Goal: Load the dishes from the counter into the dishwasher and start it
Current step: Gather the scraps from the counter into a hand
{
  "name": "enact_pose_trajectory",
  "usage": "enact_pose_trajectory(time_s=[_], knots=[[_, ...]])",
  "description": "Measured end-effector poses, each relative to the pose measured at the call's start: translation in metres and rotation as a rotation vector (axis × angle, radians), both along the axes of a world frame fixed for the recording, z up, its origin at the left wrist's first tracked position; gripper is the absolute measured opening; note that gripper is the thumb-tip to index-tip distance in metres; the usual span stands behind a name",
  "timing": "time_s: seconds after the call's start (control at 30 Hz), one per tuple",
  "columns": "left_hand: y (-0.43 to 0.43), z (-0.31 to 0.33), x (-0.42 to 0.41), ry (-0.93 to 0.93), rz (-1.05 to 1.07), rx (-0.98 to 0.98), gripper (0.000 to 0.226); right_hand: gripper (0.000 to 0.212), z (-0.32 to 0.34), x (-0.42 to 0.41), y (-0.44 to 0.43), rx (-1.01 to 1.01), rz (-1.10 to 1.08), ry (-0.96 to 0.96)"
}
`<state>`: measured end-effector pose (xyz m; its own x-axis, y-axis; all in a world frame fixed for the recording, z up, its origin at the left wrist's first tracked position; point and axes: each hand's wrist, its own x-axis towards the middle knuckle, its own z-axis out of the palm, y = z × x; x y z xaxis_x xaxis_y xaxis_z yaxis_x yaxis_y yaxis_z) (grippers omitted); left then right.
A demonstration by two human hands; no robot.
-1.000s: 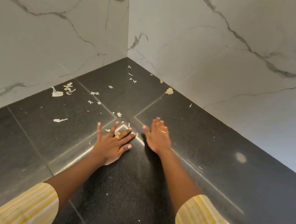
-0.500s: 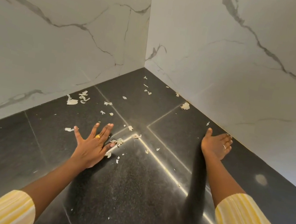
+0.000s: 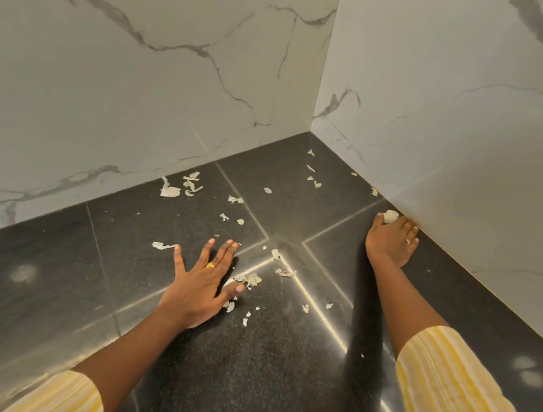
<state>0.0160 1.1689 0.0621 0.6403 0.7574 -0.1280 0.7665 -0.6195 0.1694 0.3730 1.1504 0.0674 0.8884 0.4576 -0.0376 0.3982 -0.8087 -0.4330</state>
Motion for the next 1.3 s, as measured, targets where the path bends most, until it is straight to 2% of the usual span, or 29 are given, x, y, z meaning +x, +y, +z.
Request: enact_pose_trajectory(time_s=[0.07, 0.17, 0.23, 0.3, 0.37, 0.43, 0.53, 0.67, 0.83, 1.03, 1.17, 1.3], knots=[[0.001, -0.002, 0.0, -0.006, 0.001, 0.004, 0.08, 0.062, 0.001, -0.004, 0.005, 0.004, 0.188, -0.063], [0.001, -0.002, -0.001, -0.037, 0.007, 0.0, 0.079, 0.051, 0.005, -0.019, 0.003, -0.029, 0.687, -0.105], [-0.001, 0.0, -0.003, -0.107, 0.001, -0.016, 0.08, 0.05, 0.006, -0.031, -0.005, -0.083, 1.027, -0.054], [0.0, 0.002, -0.006, -0.221, 0.004, -0.065, 0.083, 0.051, 0.009, -0.037, -0.014, -0.02, 1.171, 0.066], [0.011, 0.005, -0.015, -0.313, 0.043, -0.06, 0.084, 0.053, 0.016, -0.033, -0.015, 0.111, 1.152, 0.071], [0.035, 0.009, -0.029, -0.356, 0.113, 0.001, 0.084, 0.055, 0.021, -0.013, -0.007, 0.169, 1.029, 0.025], [0.087, 0.014, -0.056, -0.349, 0.217, 0.025, 0.074, 0.057, 0.023, 0.025, 0.019, 0.075, 0.856, 0.022], [0.154, 0.016, -0.083, -0.209, 0.207, 0.015, 0.073, 0.065, 0.016, 0.055, 0.066, 0.027, 0.763, 0.044], [0.193, 0.009, -0.073, -0.131, 0.133, -0.143, 0.068, 0.065, -0.001, 0.049, 0.117, -0.002, 0.785, 0.077], [0.209, 0.008, -0.028, -0.173, 0.102, -0.17, 0.063, 0.067, -0.008, 0.022, 0.161, 0.038, 0.865, 0.094], [0.221, 0.012, -0.003, -0.187, 0.116, -0.18, 0.063, 0.072, -0.009, 0.016, 0.188, 0.053, 0.826, 0.065], [0.225, 0.011, 0.007, -0.15, 0.102, -0.215, 0.061, 0.062, -0.005, 0.015, 0.207, 0.051, 0.869, 0.106]])
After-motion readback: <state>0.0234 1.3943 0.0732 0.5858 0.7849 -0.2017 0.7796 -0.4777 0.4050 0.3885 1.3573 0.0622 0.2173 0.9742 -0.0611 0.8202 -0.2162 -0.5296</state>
